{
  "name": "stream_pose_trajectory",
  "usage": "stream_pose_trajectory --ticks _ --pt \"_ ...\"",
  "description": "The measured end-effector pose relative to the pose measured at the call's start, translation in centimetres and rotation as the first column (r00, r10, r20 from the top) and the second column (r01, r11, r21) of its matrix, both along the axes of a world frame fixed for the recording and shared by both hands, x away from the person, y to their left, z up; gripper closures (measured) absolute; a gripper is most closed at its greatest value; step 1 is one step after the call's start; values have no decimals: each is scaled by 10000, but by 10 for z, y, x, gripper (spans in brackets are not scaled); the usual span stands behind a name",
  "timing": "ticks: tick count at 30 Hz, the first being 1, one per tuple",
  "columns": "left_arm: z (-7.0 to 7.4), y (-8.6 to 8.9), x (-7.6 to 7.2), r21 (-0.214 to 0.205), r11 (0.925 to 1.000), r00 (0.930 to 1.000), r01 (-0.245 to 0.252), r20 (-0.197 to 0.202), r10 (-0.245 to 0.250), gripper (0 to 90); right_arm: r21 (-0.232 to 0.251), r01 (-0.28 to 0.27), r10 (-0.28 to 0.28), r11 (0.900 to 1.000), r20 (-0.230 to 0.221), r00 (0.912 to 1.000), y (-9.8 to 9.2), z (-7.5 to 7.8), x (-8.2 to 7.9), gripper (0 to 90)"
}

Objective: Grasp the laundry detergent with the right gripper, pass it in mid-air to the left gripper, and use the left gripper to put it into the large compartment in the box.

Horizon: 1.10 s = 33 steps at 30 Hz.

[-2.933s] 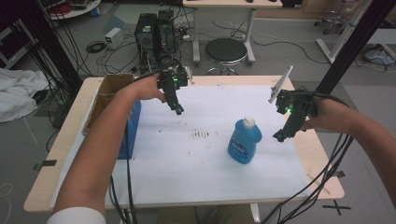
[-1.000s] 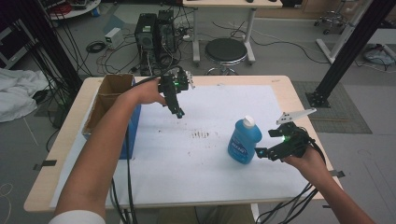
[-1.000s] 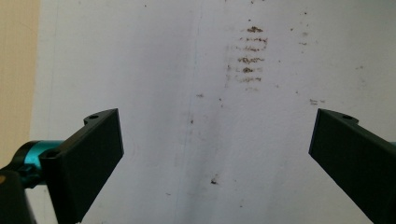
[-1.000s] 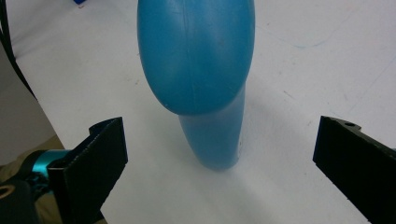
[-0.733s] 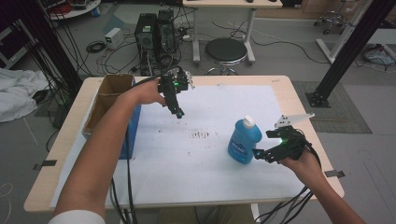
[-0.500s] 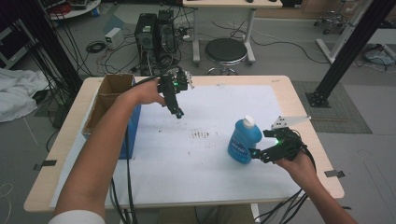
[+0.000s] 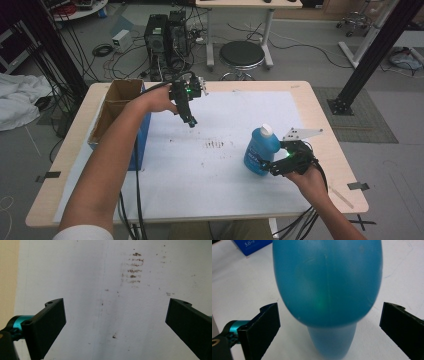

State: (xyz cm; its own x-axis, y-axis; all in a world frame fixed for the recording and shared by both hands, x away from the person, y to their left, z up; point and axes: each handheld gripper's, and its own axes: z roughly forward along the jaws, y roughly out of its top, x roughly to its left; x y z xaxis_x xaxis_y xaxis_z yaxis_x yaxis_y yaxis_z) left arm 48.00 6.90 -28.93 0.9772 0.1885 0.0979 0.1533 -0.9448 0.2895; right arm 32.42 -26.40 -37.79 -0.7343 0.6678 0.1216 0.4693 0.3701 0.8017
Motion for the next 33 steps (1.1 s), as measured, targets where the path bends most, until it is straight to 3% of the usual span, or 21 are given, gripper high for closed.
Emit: stream_pose_trajectory --ticks 9,22,26,27,33 --pt "-1 0 0 19 10000 10000 11 7 -11 29 306 56 -64 9995 269 9996 10 -10 5 20" --pt "-2 0 0 41 10000 10000 -38 -38 38 29 738 189 -235 9971 626 9978 11 -14 6 42" --pt "-2 0 0 33 10000 10000 -29 -52 29 29 789 260 -315 9965 695 9971 10 -15 6 67" --pt "-3 0 0 31 10000 10000 -33 -46 33 29 813 174 -239 9965 796 9965 10 -16 5 143" --pt "-3 1 1 38 10000 10000 -15 -60 15 29 762 149 -218 9970 900 9957 11 -18 4 144"
